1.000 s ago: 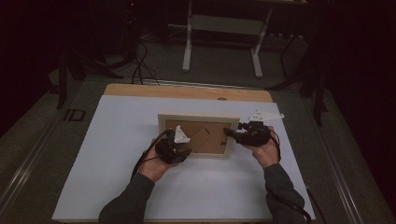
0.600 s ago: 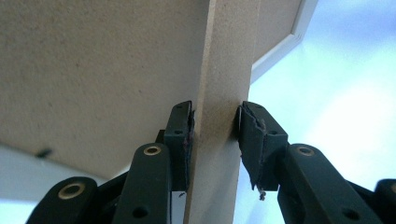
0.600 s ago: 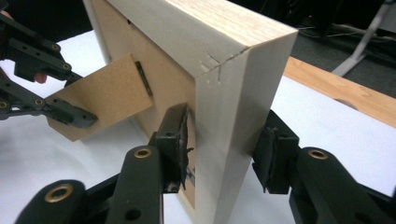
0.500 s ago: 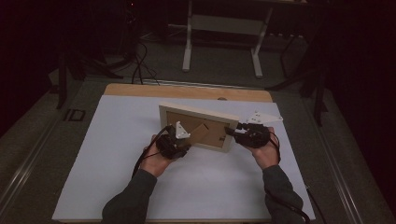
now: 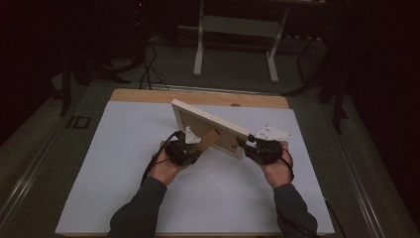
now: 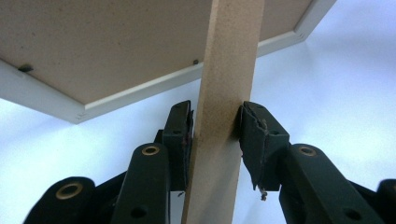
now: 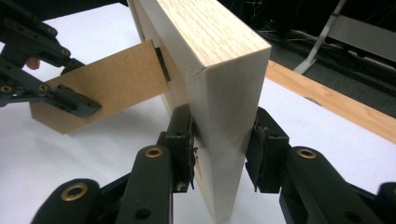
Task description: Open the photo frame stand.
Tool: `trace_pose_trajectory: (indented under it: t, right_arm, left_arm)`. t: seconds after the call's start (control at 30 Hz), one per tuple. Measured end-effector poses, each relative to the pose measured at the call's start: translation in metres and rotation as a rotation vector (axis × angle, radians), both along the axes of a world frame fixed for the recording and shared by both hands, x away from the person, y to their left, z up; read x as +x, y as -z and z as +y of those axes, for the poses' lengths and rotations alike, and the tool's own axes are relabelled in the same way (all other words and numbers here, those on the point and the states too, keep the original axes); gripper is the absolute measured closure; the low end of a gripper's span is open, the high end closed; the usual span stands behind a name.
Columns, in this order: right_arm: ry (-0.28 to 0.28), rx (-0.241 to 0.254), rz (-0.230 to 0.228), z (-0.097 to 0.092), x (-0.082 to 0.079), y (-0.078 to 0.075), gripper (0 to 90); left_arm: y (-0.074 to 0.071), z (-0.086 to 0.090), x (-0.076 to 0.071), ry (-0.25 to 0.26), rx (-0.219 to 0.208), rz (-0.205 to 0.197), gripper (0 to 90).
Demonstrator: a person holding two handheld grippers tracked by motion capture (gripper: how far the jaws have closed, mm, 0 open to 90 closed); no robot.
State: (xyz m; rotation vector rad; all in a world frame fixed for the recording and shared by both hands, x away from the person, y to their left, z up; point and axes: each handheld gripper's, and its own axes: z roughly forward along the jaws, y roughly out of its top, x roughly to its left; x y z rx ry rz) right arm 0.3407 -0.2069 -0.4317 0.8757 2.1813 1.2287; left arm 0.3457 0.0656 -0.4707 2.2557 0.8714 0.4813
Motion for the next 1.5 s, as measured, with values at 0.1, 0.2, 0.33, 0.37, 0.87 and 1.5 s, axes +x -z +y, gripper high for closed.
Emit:
trace_pose_trajectory:
  t: [0.1,0.2,0.33,0.37,0.87,1.5]
  right_arm:
    - [0.006,-0.005,0.001,0.002,-0.003,0.000,65.2]
    - [0.008,0.000,0.007,0.004,-0.006,0.000,64.8]
    - [0.011,-0.008,0.007,0.008,-0.009,0.000,64.7]
    - [0.011,-0.018,0.007,0.011,-0.012,0.000,64.7]
    - [-0.020,-0.032,0.004,0.016,-0.020,0.003,63.7]
    - [-0.038,-0.039,-0.004,0.017,-0.024,0.005,63.4]
  left_arm:
    - [0.001,0.001,0.000,0.003,0.003,0.000,64.8]
    - [0.001,0.002,0.001,0.010,0.006,0.001,64.4]
    - [0.004,0.005,-0.001,0.021,0.006,-0.004,64.0]
    - [0.005,0.006,-0.002,0.022,0.005,-0.007,63.9]
    - [0.011,0.010,-0.011,0.031,-0.005,0.001,65.5]
    - [0.013,0.014,-0.019,0.019,-0.027,-0.021,60.8]
